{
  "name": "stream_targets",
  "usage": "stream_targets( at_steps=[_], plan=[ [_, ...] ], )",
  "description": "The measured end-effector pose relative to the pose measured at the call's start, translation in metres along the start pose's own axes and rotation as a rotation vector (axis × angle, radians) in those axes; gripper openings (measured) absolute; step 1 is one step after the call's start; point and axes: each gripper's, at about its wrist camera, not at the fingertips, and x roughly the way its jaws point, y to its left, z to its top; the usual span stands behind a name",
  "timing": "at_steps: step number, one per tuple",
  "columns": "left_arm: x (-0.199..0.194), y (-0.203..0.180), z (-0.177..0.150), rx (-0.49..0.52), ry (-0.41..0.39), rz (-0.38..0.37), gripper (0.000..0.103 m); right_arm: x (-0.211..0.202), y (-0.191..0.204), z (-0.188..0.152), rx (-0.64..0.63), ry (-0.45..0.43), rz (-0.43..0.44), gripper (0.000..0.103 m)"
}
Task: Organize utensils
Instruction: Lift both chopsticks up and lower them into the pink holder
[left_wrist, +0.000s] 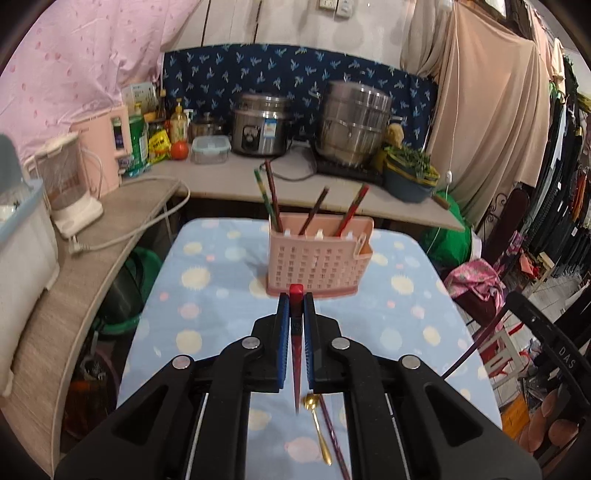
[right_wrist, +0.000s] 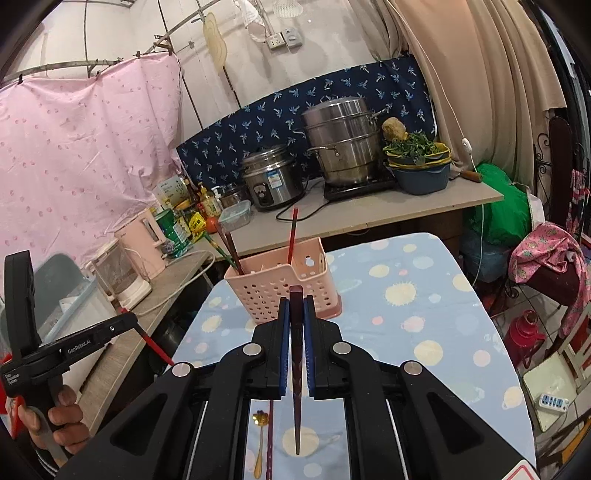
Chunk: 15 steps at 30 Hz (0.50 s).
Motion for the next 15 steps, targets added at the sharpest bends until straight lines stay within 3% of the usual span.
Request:
stream_targets(
  at_steps=[15],
  plan=[
    [-0.007,-0.016,0.11,0.004,-0.198,0.004,0.007,0.037,0.017,0.089,-0.001,-0.12,0.039,0.007]
  ],
)
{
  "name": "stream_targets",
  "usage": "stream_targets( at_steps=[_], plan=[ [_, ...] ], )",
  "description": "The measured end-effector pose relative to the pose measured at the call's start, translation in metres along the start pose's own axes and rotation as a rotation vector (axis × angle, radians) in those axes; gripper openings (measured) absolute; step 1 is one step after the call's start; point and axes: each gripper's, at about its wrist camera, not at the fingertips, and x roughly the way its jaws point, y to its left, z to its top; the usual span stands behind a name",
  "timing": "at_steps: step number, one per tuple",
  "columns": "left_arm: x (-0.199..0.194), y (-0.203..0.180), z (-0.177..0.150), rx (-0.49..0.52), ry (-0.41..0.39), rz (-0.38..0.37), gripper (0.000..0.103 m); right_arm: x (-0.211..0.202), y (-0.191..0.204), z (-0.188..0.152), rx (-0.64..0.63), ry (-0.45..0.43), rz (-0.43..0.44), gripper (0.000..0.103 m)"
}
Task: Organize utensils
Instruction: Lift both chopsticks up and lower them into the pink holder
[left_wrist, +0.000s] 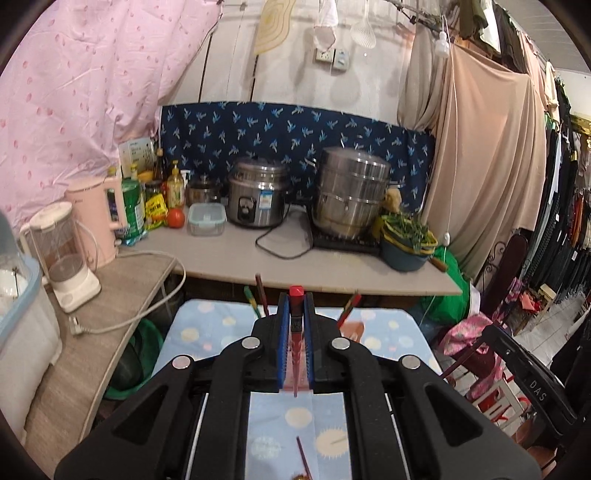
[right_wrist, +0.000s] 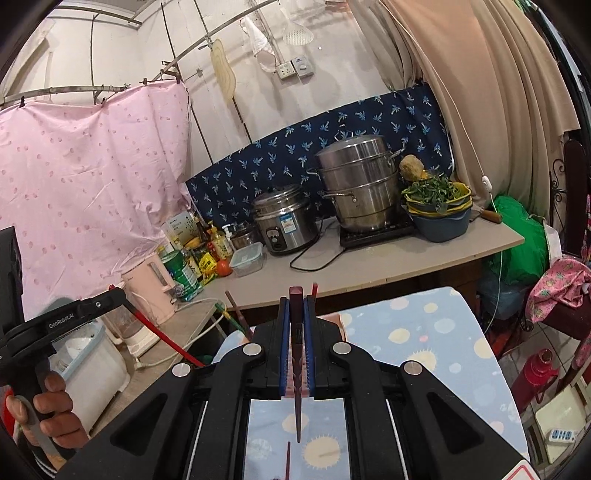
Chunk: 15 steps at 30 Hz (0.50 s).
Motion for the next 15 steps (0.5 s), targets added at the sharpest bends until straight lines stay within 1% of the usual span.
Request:
stream_targets(
  at_steps=[4,7,11,15],
  plan=[
    [0.013,-0.004,0.026,-0.002,-0.035,0.0,0.007,0.023,0.003,0.03,0.015,-0.04,0.008,0.007],
    [0.026,-0.005,0.046,0.002,-0.059,0.015,0.007,0.041,0.008,0.046,0.016,-0.061,0.01,0.007],
    [0.045,-0.002,0.067,0.006,-0.076,0.039,0.007,0.066,0.016,0.06,-0.004,-0.075,0.0,0.007],
    [0.066,0.004,0.078,-0.001,-0.075,0.053,0.007,0.093,0.021,0.064,-0.019,-0.062,-0.009,0.007]
  ],
)
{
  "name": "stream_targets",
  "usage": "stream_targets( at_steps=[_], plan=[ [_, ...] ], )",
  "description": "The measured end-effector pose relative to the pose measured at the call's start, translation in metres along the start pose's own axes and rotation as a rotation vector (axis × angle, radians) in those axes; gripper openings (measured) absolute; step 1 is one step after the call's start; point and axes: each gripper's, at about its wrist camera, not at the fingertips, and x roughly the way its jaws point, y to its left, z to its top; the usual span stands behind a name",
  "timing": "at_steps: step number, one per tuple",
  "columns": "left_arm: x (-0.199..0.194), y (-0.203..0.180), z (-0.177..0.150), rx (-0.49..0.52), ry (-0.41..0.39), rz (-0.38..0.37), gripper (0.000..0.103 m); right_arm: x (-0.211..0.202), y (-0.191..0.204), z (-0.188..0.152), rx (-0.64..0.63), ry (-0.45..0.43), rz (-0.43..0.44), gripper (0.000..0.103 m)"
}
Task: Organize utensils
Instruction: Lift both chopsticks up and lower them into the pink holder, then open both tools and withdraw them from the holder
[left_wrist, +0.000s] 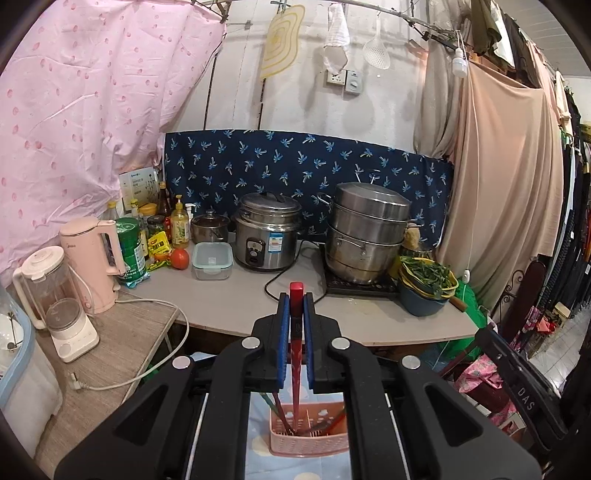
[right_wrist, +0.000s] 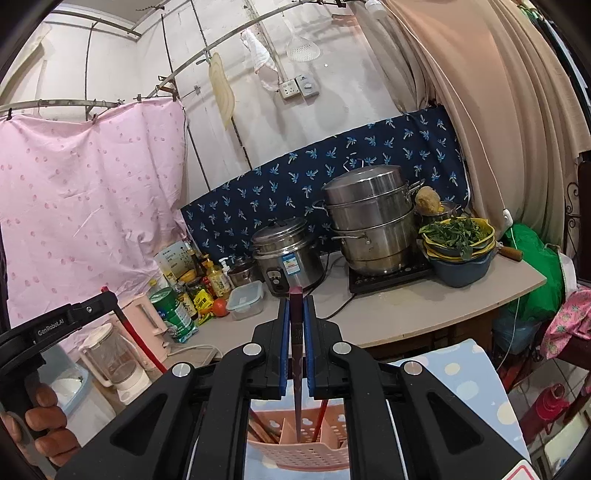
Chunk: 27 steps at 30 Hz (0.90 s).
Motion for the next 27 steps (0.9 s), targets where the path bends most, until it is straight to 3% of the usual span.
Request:
stream_targets(
  at_steps=[13,27],
  plan=[
    [0.062,0.007,-0.036,-0.015,0.124,0.002,0.007,0.063,-0.008,-0.041,-0.006,0.128,-0.035,0.007],
    [0.078,0.013,-0.057,-0.027,0.166,0.02,0.009,0.075,-0.009,-0.06,-0.017,0.181,-0.049,0.011]
  ],
)
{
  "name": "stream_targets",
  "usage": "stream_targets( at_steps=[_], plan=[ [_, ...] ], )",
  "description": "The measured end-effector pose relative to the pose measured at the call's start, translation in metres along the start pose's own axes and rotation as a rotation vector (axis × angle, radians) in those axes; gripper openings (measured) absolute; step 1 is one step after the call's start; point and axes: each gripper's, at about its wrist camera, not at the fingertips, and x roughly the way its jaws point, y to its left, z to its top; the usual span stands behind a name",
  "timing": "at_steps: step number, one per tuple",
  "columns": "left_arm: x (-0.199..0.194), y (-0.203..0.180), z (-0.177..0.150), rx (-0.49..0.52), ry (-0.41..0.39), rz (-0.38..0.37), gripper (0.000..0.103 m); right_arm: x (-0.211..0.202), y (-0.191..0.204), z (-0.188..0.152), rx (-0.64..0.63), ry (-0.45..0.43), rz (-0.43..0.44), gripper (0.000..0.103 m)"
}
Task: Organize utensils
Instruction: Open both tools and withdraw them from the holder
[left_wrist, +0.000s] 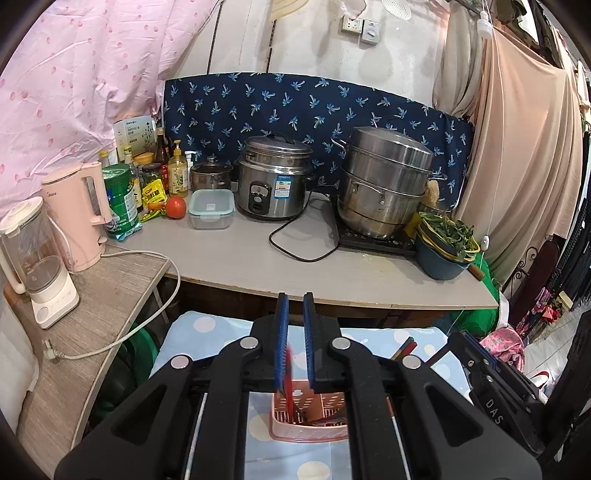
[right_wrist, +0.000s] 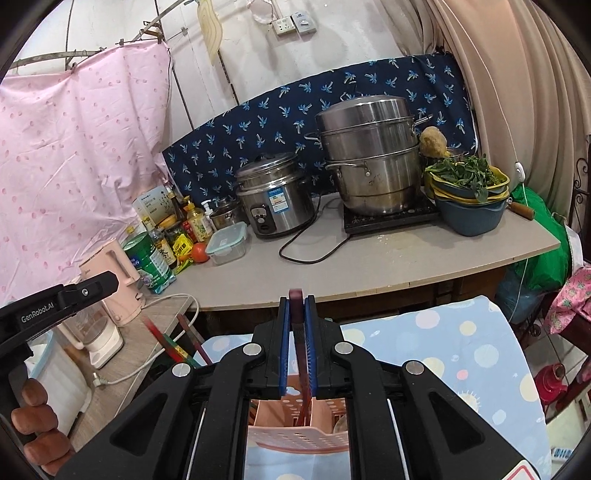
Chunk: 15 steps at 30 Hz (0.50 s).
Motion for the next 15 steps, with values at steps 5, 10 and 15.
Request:
stream_targets(
  at_steps=[5,10,15],
  plan=[
    [-0.003,0.002,-0.003,-0.003,-0.007,0.021,0.038,-0.004,-0.001,-0.002,0.002,0.005,-0.001,0.013],
    [-0.006,0.006,-0.008,-0.009,0.005,0.026,0.038,-0.012,0.0,-0.005,-0.002,0.001,-0.003,0.015],
    [-0.014,0.008,-0.015,-0.008,0.012,0.031,0.038,-0.023,0.002,-0.012,-0.014,0.006,-0.002,0.015]
  ],
)
